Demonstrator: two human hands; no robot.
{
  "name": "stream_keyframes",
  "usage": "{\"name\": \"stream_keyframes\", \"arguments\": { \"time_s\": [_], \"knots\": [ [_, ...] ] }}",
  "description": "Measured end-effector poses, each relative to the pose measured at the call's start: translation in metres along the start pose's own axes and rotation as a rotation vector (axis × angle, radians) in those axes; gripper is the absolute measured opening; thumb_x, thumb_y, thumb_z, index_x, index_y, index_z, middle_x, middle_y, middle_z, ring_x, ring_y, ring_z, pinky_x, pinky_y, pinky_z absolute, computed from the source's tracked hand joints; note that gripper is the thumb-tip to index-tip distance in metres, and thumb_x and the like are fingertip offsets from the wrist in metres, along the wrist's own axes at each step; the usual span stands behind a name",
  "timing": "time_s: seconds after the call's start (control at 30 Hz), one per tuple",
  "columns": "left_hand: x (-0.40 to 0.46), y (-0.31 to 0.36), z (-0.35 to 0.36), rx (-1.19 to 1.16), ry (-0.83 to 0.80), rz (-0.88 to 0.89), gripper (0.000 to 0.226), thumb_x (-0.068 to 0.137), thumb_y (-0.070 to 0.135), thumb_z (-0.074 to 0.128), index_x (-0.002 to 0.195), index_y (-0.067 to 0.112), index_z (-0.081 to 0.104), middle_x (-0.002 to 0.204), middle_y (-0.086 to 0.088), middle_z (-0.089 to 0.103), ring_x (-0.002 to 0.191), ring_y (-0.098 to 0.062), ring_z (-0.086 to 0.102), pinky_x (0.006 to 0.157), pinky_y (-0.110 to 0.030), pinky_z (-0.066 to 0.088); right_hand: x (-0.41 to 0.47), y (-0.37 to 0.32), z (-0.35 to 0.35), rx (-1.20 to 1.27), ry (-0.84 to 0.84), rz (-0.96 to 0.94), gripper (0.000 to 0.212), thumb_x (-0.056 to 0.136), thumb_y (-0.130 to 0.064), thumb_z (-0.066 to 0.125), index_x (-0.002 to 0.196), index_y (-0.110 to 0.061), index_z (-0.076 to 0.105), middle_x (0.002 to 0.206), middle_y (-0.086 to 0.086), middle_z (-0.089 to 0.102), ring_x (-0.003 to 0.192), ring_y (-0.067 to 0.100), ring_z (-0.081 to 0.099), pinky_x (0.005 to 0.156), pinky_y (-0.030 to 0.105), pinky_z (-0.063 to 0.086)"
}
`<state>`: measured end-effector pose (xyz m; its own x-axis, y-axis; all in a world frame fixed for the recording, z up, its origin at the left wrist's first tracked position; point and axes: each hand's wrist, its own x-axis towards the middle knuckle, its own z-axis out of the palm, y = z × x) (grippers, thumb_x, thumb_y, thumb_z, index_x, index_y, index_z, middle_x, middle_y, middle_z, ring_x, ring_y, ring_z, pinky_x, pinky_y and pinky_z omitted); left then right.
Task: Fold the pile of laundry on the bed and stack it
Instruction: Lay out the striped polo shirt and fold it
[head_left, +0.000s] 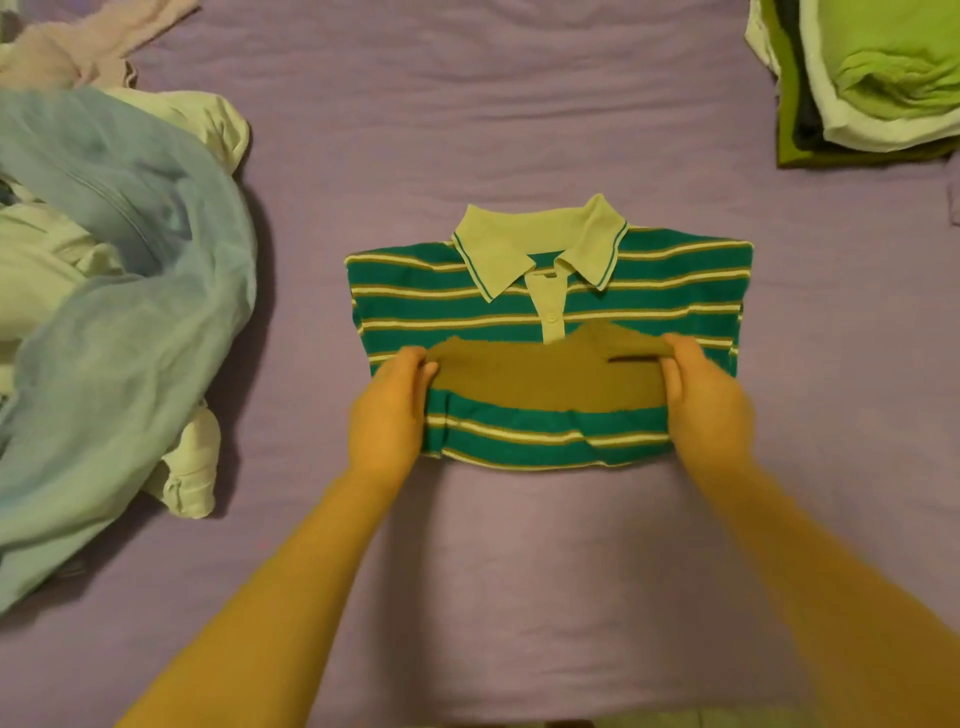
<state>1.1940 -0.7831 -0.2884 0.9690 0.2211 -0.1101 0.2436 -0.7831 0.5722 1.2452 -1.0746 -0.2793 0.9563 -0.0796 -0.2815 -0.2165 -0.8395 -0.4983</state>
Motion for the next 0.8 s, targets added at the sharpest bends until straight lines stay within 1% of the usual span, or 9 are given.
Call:
{"name": "stream_keyframes", "arguments": {
  "time_s": [0.07,0.13,0.23,0.33,0.4,0.5,0.57,0.67,0.8],
  "knots": [
    [0.021,-0.011,-0.006,0.095,-0.038,0.039,0.026,0.101,0.037,0.037,0.097,0.016,0.053,0.087,-0.001,0.055,0.070,-0.014,0.046,0.058,-0.027,0.032,0.019,0.002,-0.004,-0.083,0.030,-0.061,0.037,0.100,-0.040,0.029,0.122,-0.018,0.048,0.095,0.009,0.057,0.080,0.025,0.050,0.066,0.030,0.035],
    [0.028,-0.016,-0.003,0.171,-0.107,0.034,0.032,0.100,0.044,0.036,0.104,0.019,0.056,0.093,-0.002,0.061,0.075,-0.019,0.054,0.059,-0.028,0.035,0.027,0.004,-0.002,-0.034,-0.003,-0.023,0.041,0.100,-0.042,0.034,0.132,-0.017,0.044,0.091,0.001,0.056,0.085,0.022,0.053,0.072,0.032,0.036],
    [0.015,-0.012,0.007,0.110,-0.144,-0.055,0.041,0.094,0.053,0.042,0.120,0.024,0.054,0.098,0.003,0.065,0.084,-0.017,0.062,0.060,-0.028,0.041,0.014,0.008,0.007,0.022,-0.059,0.001,0.052,0.097,-0.042,0.042,0.142,-0.016,0.035,0.088,-0.007,0.054,0.085,0.015,0.054,0.072,0.032,0.041],
    [-0.005,-0.009,0.010,0.015,-0.127,-0.138,0.049,0.090,0.051,0.054,0.131,0.024,0.047,0.107,0.005,0.064,0.087,-0.017,0.063,0.066,-0.032,0.051,-0.004,0.013,0.011,0.003,-0.090,0.031,0.057,0.096,-0.033,0.051,0.146,-0.016,0.030,0.115,0.005,0.060,0.104,0.026,0.058,0.080,0.040,0.048],
    [-0.015,-0.010,0.010,0.003,-0.116,-0.220,0.051,0.090,0.044,0.059,0.132,0.019,0.048,0.100,0.001,0.065,0.086,-0.020,0.063,0.069,-0.034,0.052,-0.009,0.013,0.013,-0.046,-0.113,0.072,0.052,0.097,-0.026,0.049,0.146,-0.017,0.032,0.131,0.009,0.055,0.114,0.031,0.055,0.089,0.045,0.048],
    [-0.021,-0.008,0.008,-0.024,-0.132,-0.214,0.032,0.094,0.032,0.056,0.120,0.013,0.060,0.091,-0.004,0.063,0.085,-0.025,0.062,0.066,-0.031,0.046,-0.011,0.009,0.010,-0.130,-0.111,0.042,0.040,0.101,-0.024,0.041,0.140,-0.017,0.041,0.136,0.010,0.053,0.115,0.033,0.054,0.089,0.048,0.047],
    [-0.020,-0.005,0.004,-0.025,-0.151,-0.112,0.024,0.096,0.028,0.054,0.110,0.011,0.063,0.093,-0.007,0.064,0.083,-0.025,0.060,0.066,-0.031,0.047,-0.011,0.006,0.003,-0.175,-0.124,0.002,0.035,0.102,-0.024,0.039,0.134,-0.015,0.047,0.129,0.010,0.057,0.106,0.033,0.058,0.083,0.046,0.048],
    [-0.014,0.001,-0.003,-0.027,-0.174,-0.051,0.024,0.097,0.029,0.052,0.107,0.011,0.064,0.095,-0.010,0.068,0.083,-0.027,0.061,0.068,-0.034,0.049,-0.010,0.005,-0.008,-0.280,-0.214,-0.031,0.023,0.102,-0.025,0.037,0.113,-0.010,0.050,0.101,0.011,0.059,0.082,0.029,0.058,0.071,0.042,0.048],
    [-0.009,-0.002,-0.005,0.180,-0.248,-0.038,0.028,0.098,0.036,0.047,0.109,0.015,0.062,0.095,-0.007,0.068,0.083,-0.026,0.062,0.061,-0.029,0.042,-0.009,0.021,-0.024,-0.439,-0.240,-0.029,0.013,0.102,-0.022,0.037,0.092,-0.013,0.037,0.074,0.001,0.041,0.063,0.022,0.047,0.059,0.037,0.041]
  ]
}}
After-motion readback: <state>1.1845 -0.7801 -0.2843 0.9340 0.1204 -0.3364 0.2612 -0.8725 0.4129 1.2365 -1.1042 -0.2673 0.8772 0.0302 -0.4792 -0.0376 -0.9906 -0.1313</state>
